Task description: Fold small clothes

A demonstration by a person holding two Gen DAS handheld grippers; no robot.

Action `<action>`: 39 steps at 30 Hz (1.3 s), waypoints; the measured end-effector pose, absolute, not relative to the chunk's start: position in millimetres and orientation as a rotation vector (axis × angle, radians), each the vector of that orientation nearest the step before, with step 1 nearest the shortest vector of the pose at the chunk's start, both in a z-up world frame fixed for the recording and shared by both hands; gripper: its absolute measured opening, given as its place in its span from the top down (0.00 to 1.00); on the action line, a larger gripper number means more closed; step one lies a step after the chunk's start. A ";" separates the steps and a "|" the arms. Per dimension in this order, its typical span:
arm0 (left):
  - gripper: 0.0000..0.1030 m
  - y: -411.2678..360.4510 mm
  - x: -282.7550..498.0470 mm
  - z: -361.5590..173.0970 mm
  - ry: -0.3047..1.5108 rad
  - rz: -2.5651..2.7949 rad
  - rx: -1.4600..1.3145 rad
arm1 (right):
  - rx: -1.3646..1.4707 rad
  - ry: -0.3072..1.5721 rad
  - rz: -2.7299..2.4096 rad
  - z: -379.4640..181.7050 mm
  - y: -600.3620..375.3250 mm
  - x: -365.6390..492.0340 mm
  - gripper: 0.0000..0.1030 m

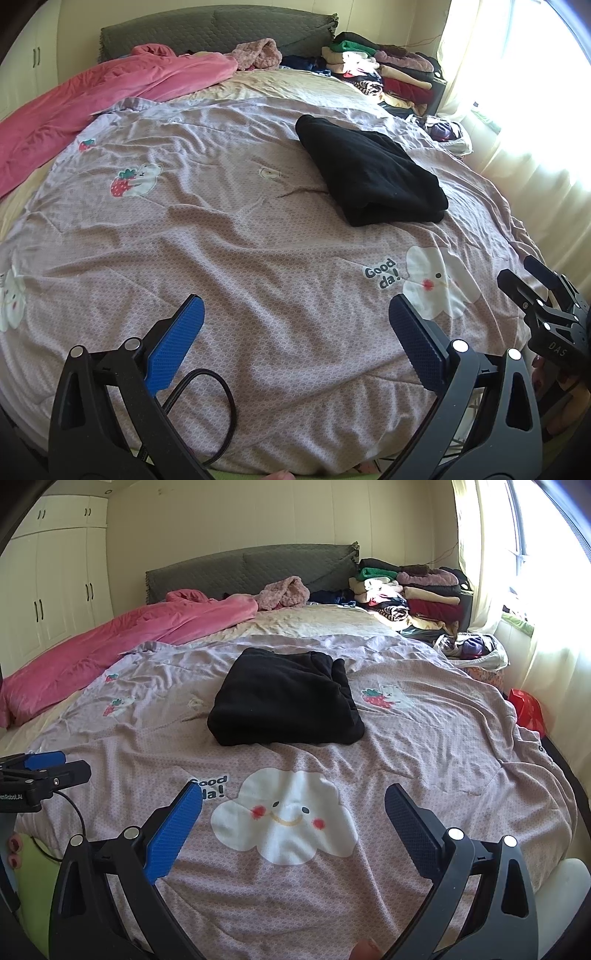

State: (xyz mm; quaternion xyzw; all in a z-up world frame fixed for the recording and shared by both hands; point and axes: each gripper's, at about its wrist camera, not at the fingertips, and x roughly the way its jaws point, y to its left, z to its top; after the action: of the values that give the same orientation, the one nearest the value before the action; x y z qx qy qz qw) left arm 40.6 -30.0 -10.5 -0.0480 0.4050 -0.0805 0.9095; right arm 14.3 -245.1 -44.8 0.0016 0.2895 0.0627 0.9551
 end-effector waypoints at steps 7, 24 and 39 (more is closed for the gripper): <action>0.09 -29.4 41.3 -10.7 0.837 -0.166 -0.098 | 0.001 0.585 0.124 -44.2 -245.4 13.6 0.04; 0.09 -27.1 39.9 -14.9 0.853 -0.141 -0.092 | -0.001 0.587 0.118 -45.0 -245.9 13.9 0.04; 0.09 -9.2 42.6 -37.0 0.941 -0.049 -0.063 | 0.015 0.617 -0.016 -56.0 -260.5 17.7 0.04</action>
State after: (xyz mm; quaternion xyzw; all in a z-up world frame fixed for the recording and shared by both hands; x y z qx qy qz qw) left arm 42.6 -9.2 -37.0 -0.0304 0.4532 -0.0238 0.8906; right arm 17.7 -260.5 -56.0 0.0072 0.3035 -0.0079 0.9528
